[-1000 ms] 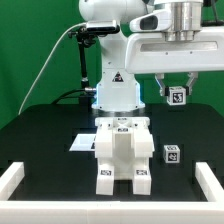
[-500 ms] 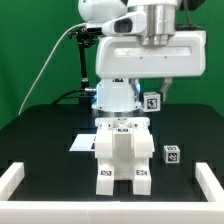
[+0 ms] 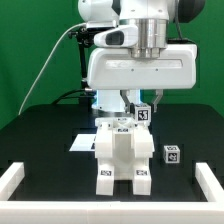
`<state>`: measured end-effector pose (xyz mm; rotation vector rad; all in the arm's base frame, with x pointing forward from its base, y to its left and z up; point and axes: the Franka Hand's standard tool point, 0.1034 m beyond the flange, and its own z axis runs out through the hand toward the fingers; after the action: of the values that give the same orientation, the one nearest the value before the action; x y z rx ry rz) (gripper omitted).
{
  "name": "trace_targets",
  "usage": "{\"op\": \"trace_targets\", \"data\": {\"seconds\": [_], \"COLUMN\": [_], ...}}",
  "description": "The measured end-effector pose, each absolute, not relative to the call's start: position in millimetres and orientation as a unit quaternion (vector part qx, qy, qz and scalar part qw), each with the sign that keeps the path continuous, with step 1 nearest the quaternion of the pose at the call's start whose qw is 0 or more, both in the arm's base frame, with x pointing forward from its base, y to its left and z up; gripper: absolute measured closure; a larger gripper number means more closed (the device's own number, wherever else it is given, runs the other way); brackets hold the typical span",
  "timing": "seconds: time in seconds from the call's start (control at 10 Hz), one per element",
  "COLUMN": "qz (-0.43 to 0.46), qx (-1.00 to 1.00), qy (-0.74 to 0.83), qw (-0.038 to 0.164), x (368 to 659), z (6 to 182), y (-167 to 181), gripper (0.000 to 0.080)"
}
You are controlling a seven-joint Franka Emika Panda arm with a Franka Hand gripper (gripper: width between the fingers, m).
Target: Assemble chair
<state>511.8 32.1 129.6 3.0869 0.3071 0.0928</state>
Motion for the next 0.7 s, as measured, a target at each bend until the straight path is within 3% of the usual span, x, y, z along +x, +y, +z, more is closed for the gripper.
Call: {"op": "trace_targets", "data": {"seconds": [0.7], "qz": [0.032], "qx": [0.994], "qy": [0.1], "qw": [0.024], "x": [512.8], "z": [121.0], "y": [31.0], "gripper": [0.0515]}}
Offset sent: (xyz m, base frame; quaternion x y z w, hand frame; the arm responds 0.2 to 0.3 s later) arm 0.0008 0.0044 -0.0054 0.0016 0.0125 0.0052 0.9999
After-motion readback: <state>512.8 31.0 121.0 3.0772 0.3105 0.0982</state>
